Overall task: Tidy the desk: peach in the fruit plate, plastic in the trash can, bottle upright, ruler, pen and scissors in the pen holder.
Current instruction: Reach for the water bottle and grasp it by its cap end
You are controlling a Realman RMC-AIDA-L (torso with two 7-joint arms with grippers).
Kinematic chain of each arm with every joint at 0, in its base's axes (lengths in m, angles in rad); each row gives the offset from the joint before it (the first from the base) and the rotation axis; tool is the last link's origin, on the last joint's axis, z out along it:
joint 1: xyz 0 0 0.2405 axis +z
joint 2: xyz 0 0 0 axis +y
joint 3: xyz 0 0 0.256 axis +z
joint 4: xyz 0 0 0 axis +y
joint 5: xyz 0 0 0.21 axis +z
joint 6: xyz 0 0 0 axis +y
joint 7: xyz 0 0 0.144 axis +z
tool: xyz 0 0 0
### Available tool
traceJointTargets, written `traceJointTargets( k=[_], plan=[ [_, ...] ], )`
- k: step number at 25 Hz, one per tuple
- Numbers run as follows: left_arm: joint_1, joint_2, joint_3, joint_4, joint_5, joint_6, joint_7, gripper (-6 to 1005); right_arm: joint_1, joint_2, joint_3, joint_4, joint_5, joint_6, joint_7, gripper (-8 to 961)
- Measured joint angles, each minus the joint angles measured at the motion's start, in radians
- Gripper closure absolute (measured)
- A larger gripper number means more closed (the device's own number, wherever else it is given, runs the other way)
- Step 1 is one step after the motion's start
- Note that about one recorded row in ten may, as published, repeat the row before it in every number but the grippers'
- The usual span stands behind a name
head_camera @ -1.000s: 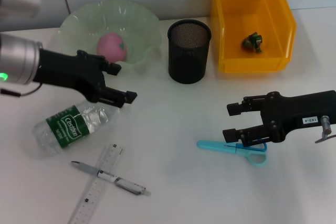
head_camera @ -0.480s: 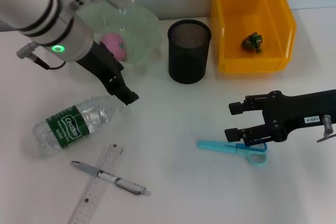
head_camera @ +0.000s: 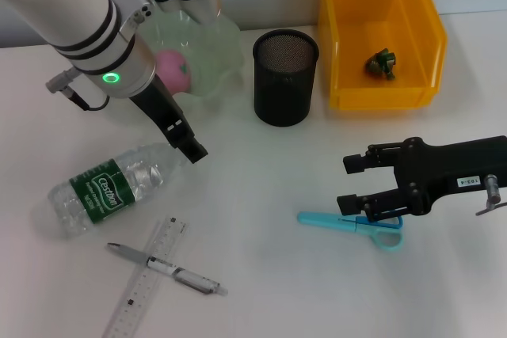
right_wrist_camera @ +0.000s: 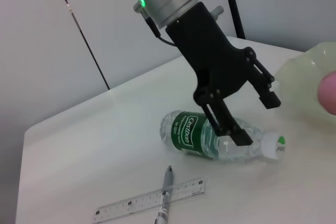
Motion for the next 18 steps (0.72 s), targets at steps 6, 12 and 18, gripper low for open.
traceJointTargets(
  k=[6,12,18],
  plan=[
    [-0.001,-0.001,0.000,-0.058,-0.004,-0.066,-0.008,255,0.003,0.001,-0.001,0.000,0.000,0.000,-0.002,164],
    [0.002,-0.001,0.003,-0.086,-0.004,-0.099,-0.010,258,0.004,0.002,-0.002,0.000,0.000,0.000,-0.002,166],
    [-0.002,-0.001,0.029,-0.122,-0.005,-0.125,-0.010,260,0.006,0.008,-0.002,0.000,0.000,0.004,-0.002,169]
  ],
)
